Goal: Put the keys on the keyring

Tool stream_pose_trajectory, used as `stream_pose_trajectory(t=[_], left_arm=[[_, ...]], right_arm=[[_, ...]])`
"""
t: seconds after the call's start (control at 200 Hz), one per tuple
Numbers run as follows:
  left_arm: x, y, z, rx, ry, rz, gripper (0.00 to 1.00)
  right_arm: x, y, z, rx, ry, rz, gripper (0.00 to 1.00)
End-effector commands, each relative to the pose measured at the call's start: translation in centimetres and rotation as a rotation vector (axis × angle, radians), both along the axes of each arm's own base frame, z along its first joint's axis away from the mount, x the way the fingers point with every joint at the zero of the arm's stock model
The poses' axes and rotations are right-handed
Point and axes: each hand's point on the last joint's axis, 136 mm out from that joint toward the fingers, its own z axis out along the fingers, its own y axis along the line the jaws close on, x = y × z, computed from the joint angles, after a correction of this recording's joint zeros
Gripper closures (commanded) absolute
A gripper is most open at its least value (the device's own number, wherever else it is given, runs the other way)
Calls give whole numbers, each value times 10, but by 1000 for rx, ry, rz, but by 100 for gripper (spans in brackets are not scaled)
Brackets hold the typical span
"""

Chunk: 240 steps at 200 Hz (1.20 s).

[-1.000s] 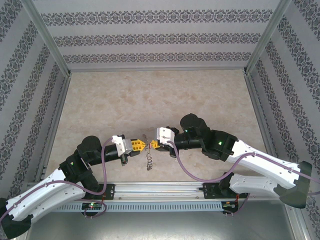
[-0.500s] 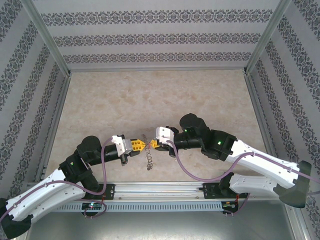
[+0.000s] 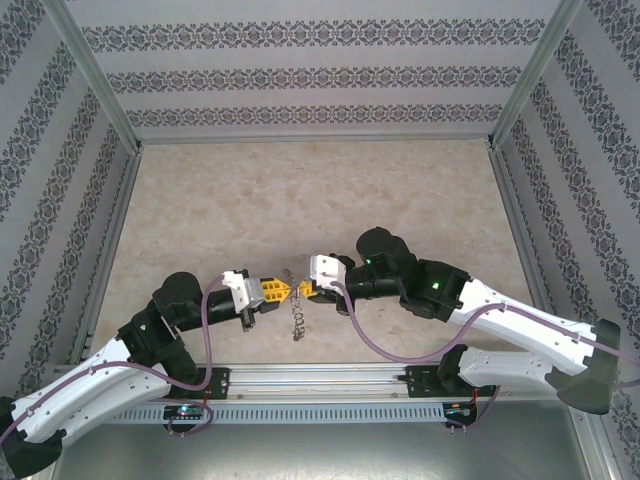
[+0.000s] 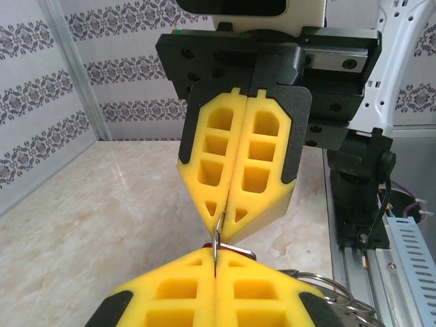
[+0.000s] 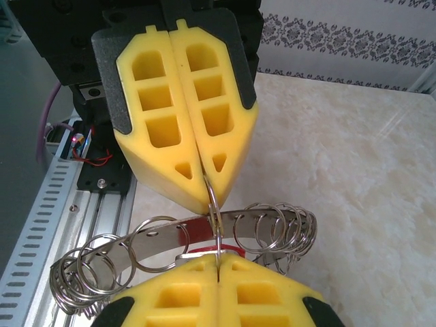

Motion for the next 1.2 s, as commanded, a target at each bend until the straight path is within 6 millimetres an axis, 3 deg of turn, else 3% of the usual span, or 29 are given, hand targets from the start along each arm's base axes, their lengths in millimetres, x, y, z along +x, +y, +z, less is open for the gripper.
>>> stream_pose_trajectory(t=[0.0,1.194], left_arm=[[-6,-2,26,-57,-75,-30,100],[3,-4,21,-14,-67,3,100]], right_arm=[[-6,9,26,74,-32,42,100],[-12,9,50,104,-97,49,100]])
